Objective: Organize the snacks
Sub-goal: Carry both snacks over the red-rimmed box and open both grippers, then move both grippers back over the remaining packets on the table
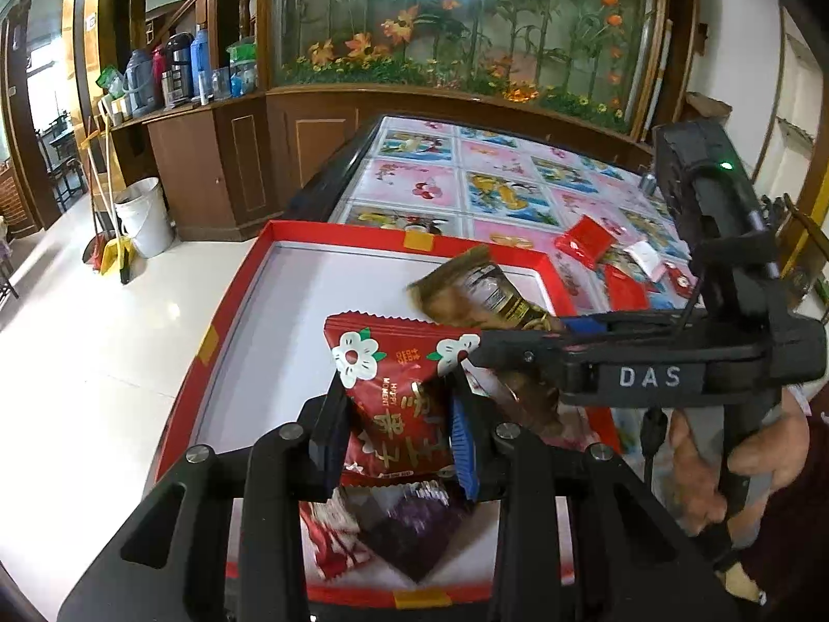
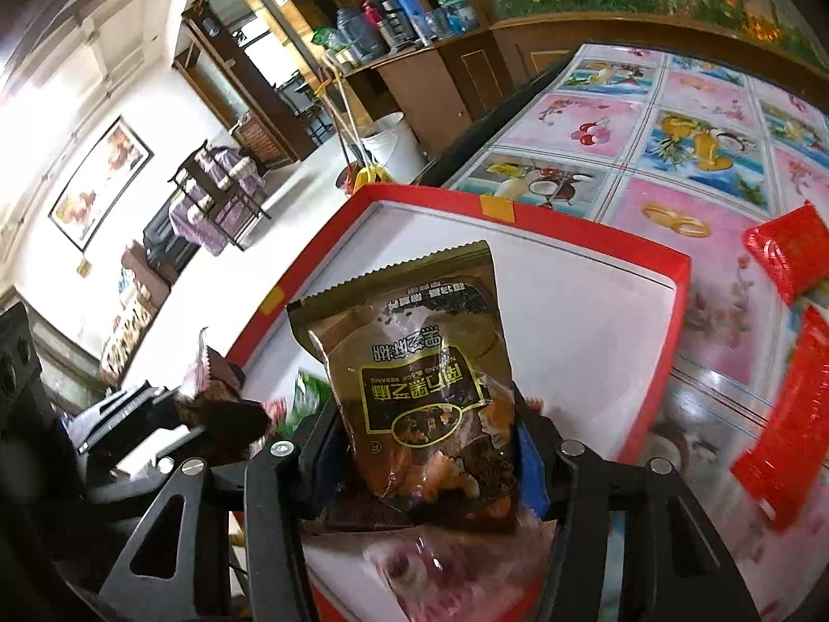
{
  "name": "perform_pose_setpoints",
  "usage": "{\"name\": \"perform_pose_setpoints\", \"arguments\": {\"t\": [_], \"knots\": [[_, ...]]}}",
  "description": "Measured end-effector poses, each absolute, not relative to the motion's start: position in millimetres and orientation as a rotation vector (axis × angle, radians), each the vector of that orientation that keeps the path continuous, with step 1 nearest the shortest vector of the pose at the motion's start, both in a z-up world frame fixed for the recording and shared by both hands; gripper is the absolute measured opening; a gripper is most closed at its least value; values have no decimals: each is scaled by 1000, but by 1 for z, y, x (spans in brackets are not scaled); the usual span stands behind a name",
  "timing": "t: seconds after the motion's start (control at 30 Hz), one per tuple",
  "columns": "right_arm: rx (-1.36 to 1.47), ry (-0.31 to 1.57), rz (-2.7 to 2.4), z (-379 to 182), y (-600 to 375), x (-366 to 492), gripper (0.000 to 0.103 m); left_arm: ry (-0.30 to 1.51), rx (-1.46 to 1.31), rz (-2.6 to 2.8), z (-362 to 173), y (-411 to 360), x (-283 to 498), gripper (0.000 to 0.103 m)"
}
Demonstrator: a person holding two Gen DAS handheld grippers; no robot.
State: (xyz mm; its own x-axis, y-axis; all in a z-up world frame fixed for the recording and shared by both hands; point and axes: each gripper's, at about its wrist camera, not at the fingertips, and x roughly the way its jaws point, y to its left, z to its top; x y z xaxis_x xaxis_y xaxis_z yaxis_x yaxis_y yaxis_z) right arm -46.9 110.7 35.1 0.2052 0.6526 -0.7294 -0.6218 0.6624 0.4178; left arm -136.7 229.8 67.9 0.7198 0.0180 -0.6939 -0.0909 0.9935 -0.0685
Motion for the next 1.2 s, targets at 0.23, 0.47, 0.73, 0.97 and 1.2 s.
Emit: {"name": "perform_pose_setpoints", "arguments": {"t": [0.23,0.47,0.73,0.97,1.2], "knots": [[140,959,869,48,70,-23,64,758,-65,114,70,226,-134,62],[204,829,675,62,-40,21,72,783,-13,67,72,191,-124,62],[367,834,377,34,-194,73,75,798,93,-78,78,109,-92,69],[509,914,342,12,-235,94,75,842,109,-171,69,54,-56,69],[430,951,335,10,-224,89,75,907,138,-173,47,32,-30,69]]}}
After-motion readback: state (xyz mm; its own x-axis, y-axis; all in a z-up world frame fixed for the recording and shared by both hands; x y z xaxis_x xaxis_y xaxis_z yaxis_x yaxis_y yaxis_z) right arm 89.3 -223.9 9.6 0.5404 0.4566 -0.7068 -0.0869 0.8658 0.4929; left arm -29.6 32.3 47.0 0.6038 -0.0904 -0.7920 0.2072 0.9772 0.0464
